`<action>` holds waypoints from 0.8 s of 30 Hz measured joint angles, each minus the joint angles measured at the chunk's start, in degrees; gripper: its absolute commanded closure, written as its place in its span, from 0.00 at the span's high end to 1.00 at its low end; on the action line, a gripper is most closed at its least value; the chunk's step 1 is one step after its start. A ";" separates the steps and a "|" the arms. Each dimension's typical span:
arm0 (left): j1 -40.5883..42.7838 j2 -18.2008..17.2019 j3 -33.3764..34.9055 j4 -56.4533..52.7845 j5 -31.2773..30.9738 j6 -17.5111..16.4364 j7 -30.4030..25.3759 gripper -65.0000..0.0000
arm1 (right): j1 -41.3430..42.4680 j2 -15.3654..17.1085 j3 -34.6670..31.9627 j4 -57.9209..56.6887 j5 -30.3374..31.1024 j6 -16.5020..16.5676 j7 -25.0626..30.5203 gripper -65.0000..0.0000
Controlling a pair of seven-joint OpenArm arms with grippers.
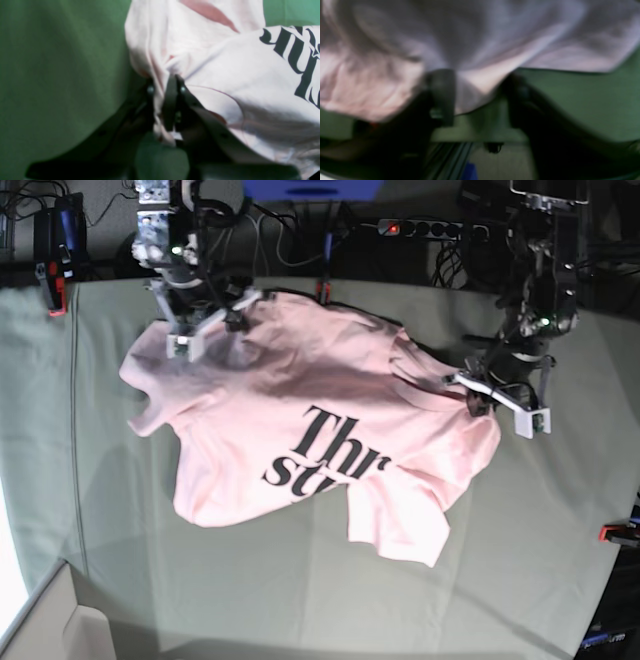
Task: Layout the t-shirt on the table in an organized manner, then fold the t-shirt properly
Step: 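Lift the shirt with both grippers and swing it across the table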
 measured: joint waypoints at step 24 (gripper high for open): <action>-10.29 0.50 -1.66 14.01 -0.31 -0.57 1.07 0.00 | 2.73 6.45 3.34 22.03 1.16 0.22 4.13 0.00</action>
